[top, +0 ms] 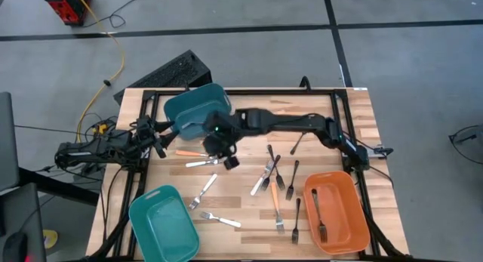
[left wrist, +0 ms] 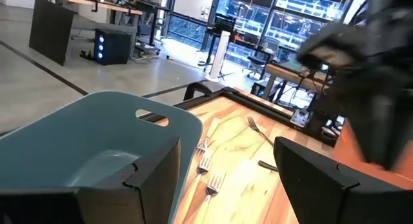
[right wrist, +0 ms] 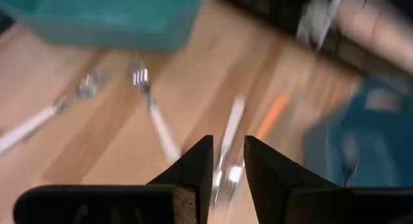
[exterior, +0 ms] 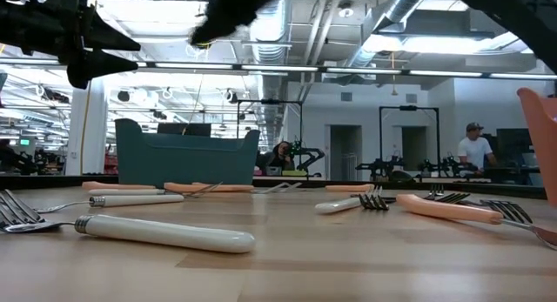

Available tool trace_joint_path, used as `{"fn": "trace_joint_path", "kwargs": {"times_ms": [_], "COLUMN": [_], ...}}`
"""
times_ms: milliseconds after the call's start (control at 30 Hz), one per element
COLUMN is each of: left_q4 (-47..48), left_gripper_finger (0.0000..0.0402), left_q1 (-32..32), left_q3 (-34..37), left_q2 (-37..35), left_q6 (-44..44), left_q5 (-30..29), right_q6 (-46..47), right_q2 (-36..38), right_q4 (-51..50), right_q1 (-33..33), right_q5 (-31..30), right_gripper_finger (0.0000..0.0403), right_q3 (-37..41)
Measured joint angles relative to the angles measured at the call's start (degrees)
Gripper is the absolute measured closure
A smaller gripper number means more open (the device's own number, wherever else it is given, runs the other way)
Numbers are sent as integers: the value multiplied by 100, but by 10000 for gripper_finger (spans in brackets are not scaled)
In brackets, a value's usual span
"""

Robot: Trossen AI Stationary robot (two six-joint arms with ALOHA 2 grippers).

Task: Sort silverware by color (type)
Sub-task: Put the white fork into the green bin

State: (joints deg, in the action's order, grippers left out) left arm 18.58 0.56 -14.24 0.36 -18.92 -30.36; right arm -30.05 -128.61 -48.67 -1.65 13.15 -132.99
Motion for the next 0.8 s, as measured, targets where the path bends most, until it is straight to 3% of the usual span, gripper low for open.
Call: {"fn": "trace_joint_path", "kwargs": {"times_ms": [200,300,567,800], "left_q4": [-1,-1,1,2], "left_gripper_finger": [167,167,167,167], "left_q1": [0,-2,-1,-2], "left_q3": [0,0,0,0], "left_q2": [0,0,0,0], "left_q6": [-46,-46,-107,-122], "left_q5": [-4,-115,-173,-88], "right_q6": [-160,-411,-865,-839], "right_q2": [-3,2,0,-12], "right_q4": [811,1281,1300,948], "right_q1": [123,82,-83,-61], "right_q5": [-323,-568,-572,-562], "right_gripper_finger": [290,290,288,235], "right_q3": [41,427,901,1248]}}
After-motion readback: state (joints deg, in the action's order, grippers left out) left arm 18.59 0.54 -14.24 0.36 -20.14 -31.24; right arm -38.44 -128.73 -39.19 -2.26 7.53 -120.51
